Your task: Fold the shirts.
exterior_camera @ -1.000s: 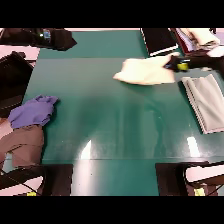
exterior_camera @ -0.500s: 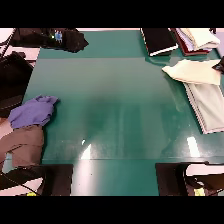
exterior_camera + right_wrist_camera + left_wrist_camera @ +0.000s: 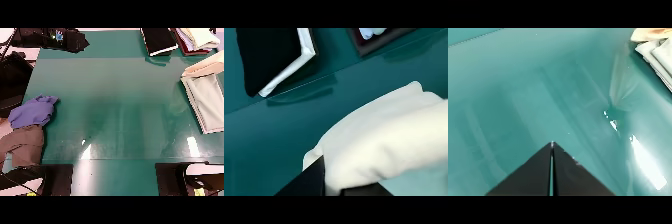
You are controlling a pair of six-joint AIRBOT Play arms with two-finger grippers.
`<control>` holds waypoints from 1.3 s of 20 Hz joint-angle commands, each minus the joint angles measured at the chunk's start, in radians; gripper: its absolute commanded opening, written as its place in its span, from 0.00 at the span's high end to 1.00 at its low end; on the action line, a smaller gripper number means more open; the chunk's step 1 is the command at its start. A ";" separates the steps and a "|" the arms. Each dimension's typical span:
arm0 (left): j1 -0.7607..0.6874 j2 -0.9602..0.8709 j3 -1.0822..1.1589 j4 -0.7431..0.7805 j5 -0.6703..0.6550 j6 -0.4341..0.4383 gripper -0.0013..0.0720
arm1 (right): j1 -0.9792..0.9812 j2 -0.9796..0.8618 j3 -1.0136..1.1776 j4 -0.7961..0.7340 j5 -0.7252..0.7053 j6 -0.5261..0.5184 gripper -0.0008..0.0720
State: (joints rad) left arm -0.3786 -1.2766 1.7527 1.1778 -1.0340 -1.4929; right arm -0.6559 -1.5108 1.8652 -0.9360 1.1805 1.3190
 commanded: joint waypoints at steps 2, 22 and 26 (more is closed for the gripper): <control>-0.001 0.001 0.000 0.000 -0.025 0.001 0.95 | -0.002 0.014 0.049 -0.042 0.113 0.006 0.96; -0.001 0.001 0.000 0.003 -0.050 0.035 0.95 | -0.254 0.489 -0.685 -0.230 0.132 0.030 0.16; -0.001 0.001 0.000 0.003 -0.034 0.034 0.95 | -0.078 0.563 -0.642 -0.047 0.107 0.030 0.16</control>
State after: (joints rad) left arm -0.3786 -1.2766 1.7527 1.1812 -1.0805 -1.4582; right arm -0.8276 -0.9970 1.2083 -1.1088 1.3090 1.3483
